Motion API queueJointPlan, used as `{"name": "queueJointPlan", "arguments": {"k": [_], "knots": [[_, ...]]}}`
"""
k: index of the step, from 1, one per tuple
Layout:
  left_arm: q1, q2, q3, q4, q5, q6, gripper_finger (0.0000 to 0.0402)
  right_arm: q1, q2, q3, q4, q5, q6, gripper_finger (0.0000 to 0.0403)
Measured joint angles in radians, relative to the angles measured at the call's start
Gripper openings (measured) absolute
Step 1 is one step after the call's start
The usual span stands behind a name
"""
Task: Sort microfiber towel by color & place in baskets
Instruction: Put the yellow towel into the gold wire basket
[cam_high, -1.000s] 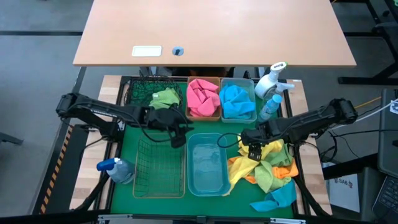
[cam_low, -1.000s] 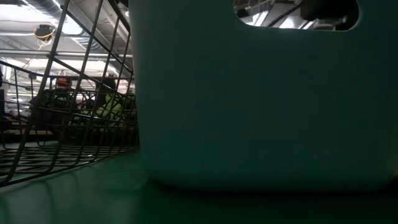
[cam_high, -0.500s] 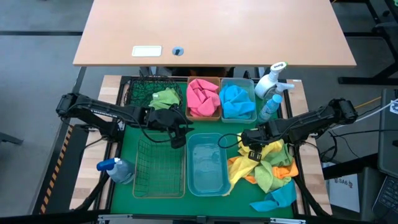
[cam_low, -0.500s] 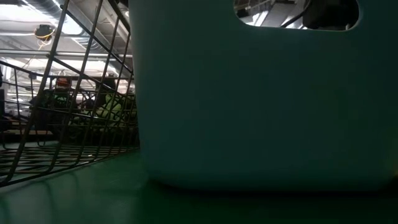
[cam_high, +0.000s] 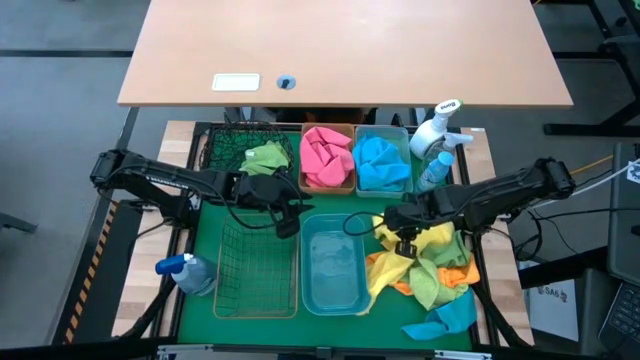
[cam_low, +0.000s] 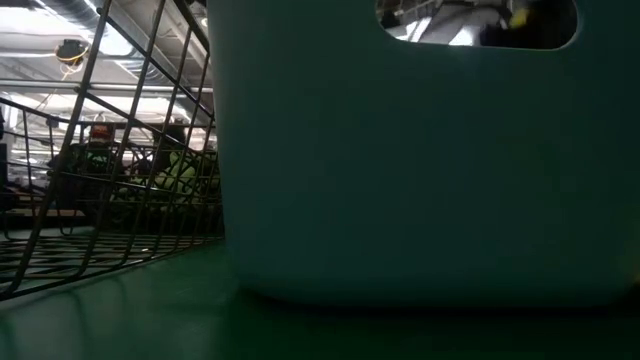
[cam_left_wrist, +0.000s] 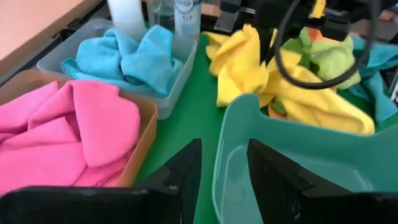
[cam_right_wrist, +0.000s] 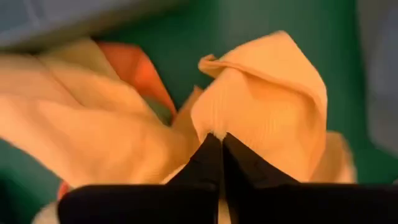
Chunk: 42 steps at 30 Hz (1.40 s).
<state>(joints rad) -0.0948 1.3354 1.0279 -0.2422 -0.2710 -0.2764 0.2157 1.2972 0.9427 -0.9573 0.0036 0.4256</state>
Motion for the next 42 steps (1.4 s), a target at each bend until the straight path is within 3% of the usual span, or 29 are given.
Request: {"name": "queueJointPlan", "arguments": {"k": [8,17,26,32,38,42], "knots": [[0.0,0.0,0.0,0.135,0.003,0.139,0.0125,0.0,0.0,0.185,-0.013,0.099,-0.082,0.0004],[-0.001,0.027,0.0,0.354,0.081,0.266,0.0132,0.0,0.0,0.34,0.023,0.233,-0.196,0.0003],[0.0,0.178,0.0,0.62,0.132,0.395,0.0175,0.0,0.0,0.35,0.295,0.206,-0.333,0.0002],[0.0,0.242,0.0,0.675,0.132,0.418,0.0187,0.0,0.001,0.35,0.4,0.175,-0.385,0.0004],[0.0,0.254,0.0,0.686,0.132,0.417,0.0181,0.0,0.001,0.35,0.476,0.169,-0.39,0.0005],[0.0,0.254,0.0,0.694,0.132,0.417,0.0142,0.0,0.001,0.35,0.488,0.162,-0.39,0.0005]]}}
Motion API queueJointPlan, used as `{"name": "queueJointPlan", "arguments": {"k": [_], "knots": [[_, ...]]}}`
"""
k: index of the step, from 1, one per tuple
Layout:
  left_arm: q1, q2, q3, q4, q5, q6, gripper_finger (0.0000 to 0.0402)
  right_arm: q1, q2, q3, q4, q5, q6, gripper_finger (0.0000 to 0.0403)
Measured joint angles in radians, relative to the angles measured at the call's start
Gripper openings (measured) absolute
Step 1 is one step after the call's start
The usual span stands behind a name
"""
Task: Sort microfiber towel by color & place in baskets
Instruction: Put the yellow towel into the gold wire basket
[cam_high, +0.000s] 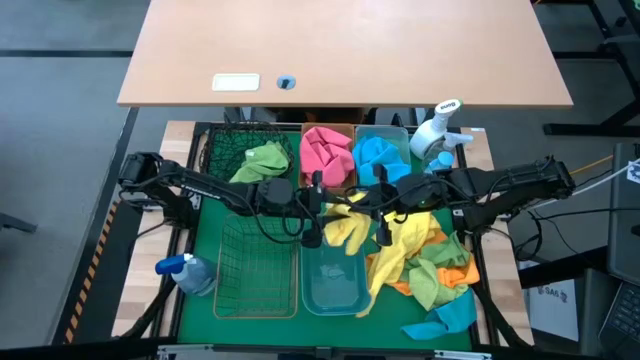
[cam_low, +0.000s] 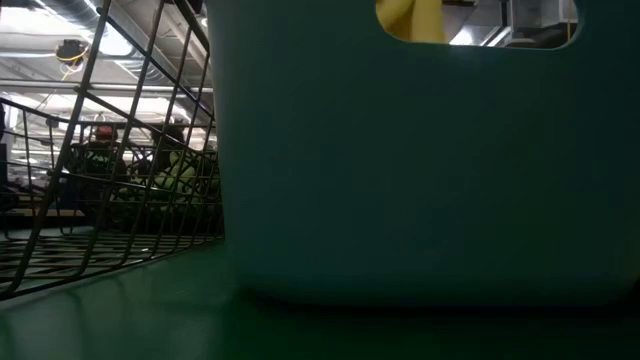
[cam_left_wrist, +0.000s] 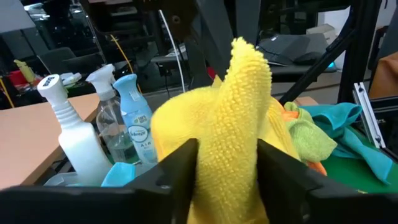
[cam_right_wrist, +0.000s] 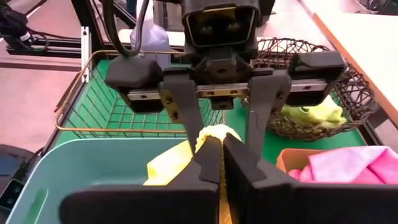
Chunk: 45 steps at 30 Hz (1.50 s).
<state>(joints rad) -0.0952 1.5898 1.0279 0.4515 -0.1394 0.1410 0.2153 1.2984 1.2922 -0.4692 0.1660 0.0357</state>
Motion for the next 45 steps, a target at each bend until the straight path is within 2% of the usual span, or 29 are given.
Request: {"name": "queueJointPlan", "arguments": {"k": [5,9,13,16,21,30,39,42,45], "knots": [[0.0,0.0,0.0,0.0,0.0,0.0,0.0065,0.0,0.0,0.0,-0.003,-0.045,0.0,0.0007],[0.0,-0.01,0.0,-0.01,0.0,0.0,0.0011,0.0,0.0,0.0,-0.003,-0.084,0.003,0.0044],[0.0,-0.072,0.0,-0.08,0.001,-0.008,0.0011,0.0,0.0,0.0,-0.008,-0.099,0.01,0.0112],[0.0,-0.148,0.0,-0.186,0.019,-0.078,0.0009,0.0,0.0,0.0,-0.041,-0.099,0.01,0.0157],[-0.016,-0.291,0.0,-0.386,0.104,-0.215,0.0005,0.0,0.0,0.0,-0.151,-0.1,0.011,0.02],[-0.063,-0.519,0.0,-0.764,0.333,-0.408,0.0005,0.0,0.0,0.0,-0.342,-0.1,0.06,0.0213],[-0.101,-0.627,0.0,-1.063,0.568,-0.737,0.0008,0.0,0.0,0.0,-0.403,-0.1,0.119,0.0214],[-0.114,-0.632,0.0,-1.13,0.57,-0.791,0.0008,0.0,0.0,0.0,-0.435,-0.1,0.12,0.0214],[-0.123,-0.628,0.0,-1.167,0.511,-0.793,0.0009,0.0,0.0,0.0,-0.486,-0.118,0.121,0.0214]]}}
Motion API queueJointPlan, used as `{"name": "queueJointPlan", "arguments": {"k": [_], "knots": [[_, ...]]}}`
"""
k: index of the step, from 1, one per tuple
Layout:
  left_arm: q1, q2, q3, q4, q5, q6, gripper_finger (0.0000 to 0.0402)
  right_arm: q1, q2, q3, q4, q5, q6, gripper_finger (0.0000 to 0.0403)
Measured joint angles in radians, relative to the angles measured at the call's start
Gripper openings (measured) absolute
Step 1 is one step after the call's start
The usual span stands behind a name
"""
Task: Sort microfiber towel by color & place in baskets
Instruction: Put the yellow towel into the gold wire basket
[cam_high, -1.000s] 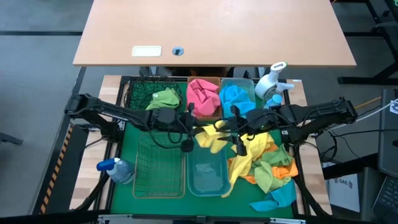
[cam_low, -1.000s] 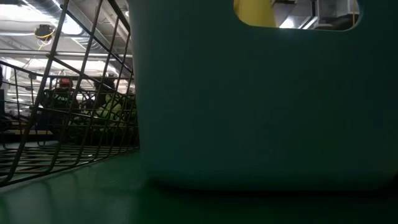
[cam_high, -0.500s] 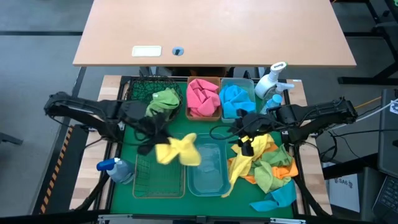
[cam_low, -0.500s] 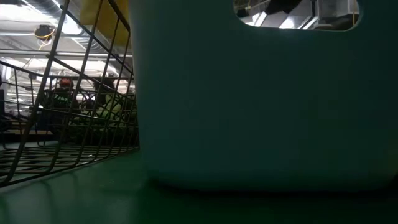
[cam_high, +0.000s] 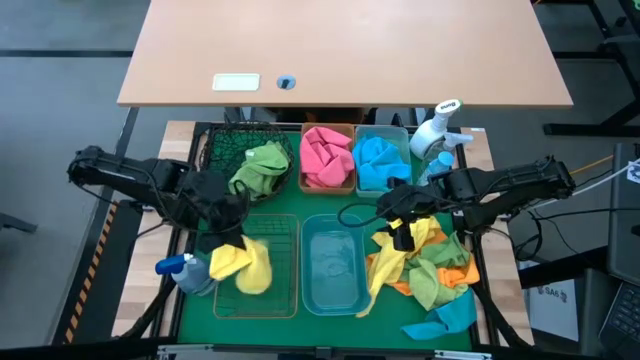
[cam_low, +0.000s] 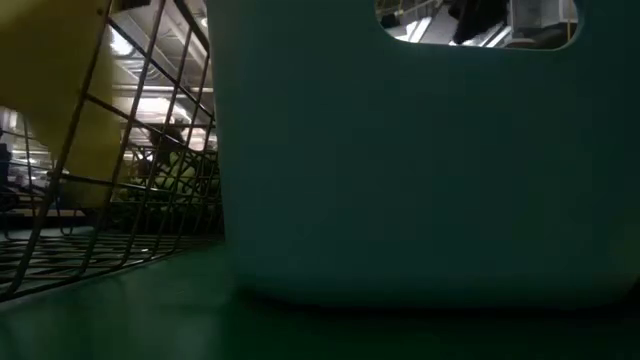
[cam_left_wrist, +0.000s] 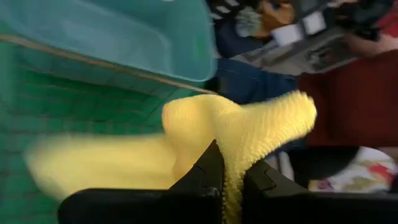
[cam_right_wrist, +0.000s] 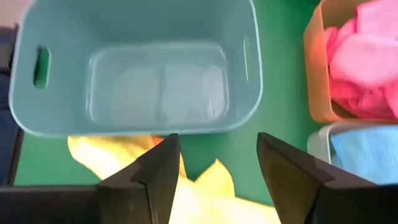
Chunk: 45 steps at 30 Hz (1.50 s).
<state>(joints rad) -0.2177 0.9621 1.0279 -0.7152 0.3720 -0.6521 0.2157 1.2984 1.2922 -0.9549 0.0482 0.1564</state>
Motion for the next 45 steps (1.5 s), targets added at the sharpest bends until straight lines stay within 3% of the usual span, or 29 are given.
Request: {"name": "queueJointPlan", "arguments": {"k": [7,14,20,29,39,45], "knots": [[-0.006,0.007,0.0,-0.052,-0.145,0.003,0.0017,0.0,0.0,0.0,-0.044,-0.006,0.0,0.0214],[-0.006,0.018,0.0,-0.115,-0.278,-0.013,0.0074,0.0,0.0,0.0,-0.049,-0.008,0.052,0.0214],[-0.006,0.053,0.0,-0.192,-0.281,-0.02,0.0113,0.001,-0.001,-0.06,-0.067,-0.019,0.123,0.0214],[-0.006,0.084,0.0,-0.197,-0.282,-0.02,0.0118,0.001,0.0,-0.248,-0.066,-0.162,0.128,0.0214],[-0.006,0.084,0.0,-0.19,-0.29,-0.019,0.0118,0.001,0.0,-0.375,-0.03,-0.163,0.127,0.0214],[-0.005,0.084,0.0,-0.158,-0.366,-0.018,0.0118,0.0,0.0,-0.417,-0.011,-0.137,0.118,0.0212]]}}
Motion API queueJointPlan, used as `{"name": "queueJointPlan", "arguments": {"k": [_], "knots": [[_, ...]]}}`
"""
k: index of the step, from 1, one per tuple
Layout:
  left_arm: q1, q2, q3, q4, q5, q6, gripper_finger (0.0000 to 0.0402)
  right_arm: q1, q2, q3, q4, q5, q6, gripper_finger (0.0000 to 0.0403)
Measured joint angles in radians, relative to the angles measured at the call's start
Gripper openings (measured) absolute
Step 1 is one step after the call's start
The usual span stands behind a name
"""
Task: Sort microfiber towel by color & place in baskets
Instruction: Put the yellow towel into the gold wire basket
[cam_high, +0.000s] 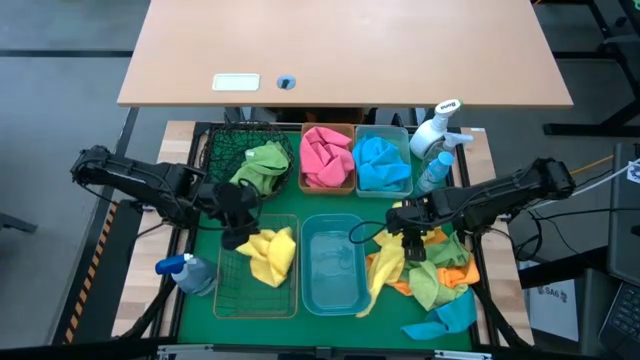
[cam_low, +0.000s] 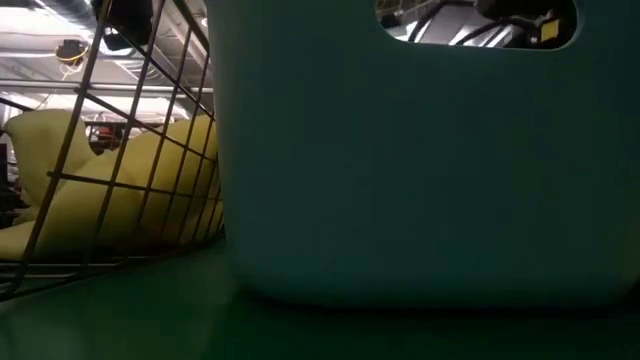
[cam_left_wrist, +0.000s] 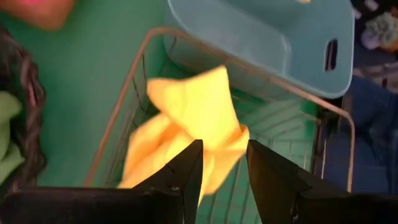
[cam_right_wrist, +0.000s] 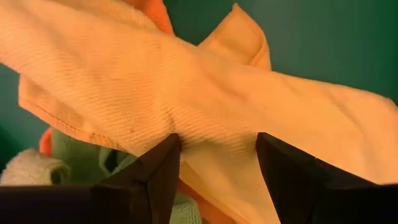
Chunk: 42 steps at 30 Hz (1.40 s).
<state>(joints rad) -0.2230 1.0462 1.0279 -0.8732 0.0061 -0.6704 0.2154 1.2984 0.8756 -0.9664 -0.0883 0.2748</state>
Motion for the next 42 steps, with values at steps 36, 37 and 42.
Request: {"name": "queueJointPlan", "arguments": {"k": [36,37,42], "knots": [[0.0,0.02,0.0,0.607,-0.289,0.396,0.0118,0.0,0.0,0.464,0.016,0.124,-0.14,0.0002],[0.0,0.03,0.0,0.608,-0.297,0.396,0.0118,0.0,0.0,0.473,0.037,0.13,-0.151,0.0002],[0.0,0.115,0.0,0.693,-0.302,0.445,0.0134,0.0,0.0,0.48,0.162,0.131,-0.205,0.0001]]}}
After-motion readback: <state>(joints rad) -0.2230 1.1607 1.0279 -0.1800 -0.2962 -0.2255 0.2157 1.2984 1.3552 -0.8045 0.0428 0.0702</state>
